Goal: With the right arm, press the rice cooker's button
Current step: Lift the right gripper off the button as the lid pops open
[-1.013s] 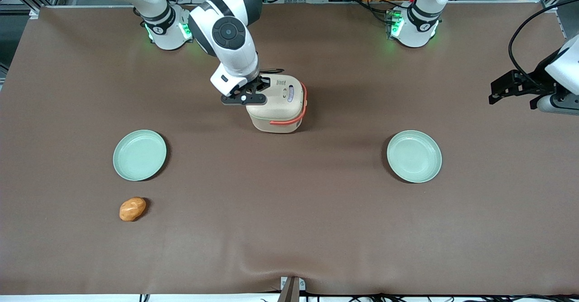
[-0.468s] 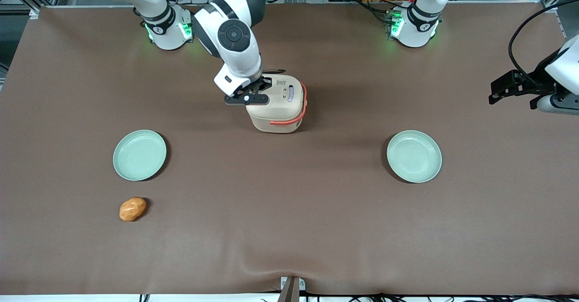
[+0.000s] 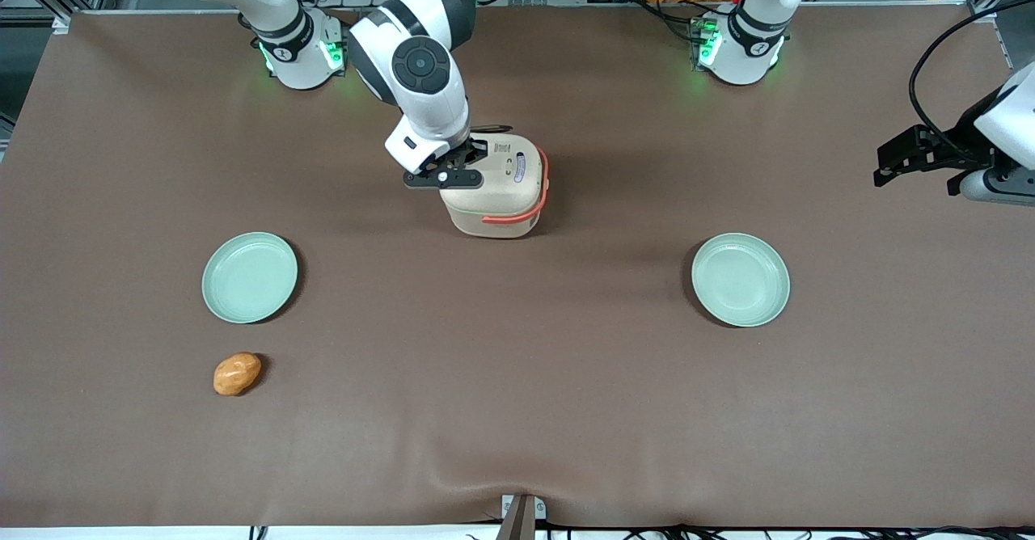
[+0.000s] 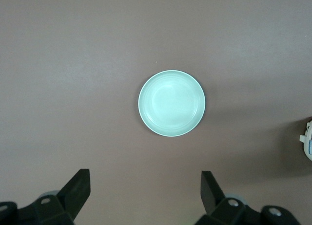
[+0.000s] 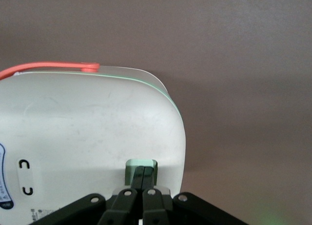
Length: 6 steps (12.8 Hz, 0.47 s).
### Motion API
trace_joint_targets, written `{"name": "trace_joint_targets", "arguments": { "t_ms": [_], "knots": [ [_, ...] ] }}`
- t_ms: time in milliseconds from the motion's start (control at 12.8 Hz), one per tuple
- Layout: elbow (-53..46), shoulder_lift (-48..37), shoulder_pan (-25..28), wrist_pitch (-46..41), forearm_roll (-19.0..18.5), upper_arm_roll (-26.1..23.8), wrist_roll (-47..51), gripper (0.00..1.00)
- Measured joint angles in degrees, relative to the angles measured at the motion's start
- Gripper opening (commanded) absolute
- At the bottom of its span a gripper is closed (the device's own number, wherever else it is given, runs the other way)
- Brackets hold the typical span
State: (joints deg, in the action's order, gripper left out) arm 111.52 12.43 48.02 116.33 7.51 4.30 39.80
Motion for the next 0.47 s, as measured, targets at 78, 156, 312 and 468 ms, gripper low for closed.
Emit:
{"name": "trace_joint_targets", "arguments": {
  "t_ms": [78, 156, 312, 468],
  "knots": [
    [0.0, 0.0, 0.0, 0.0, 0.0, 0.0, 0.1, 0.0],
    [-0.3, -0.1, 0.0, -0.4, 0.0, 0.2, 0.1, 0.0],
    [-4.3, -0.1, -1.2, -5.4, -0.1, 1.0, 0.2, 0.13],
    [-11.9, -0.4, -5.2, -14.0, -0.1, 1.6, -0.1, 0.58]
  ]
}}
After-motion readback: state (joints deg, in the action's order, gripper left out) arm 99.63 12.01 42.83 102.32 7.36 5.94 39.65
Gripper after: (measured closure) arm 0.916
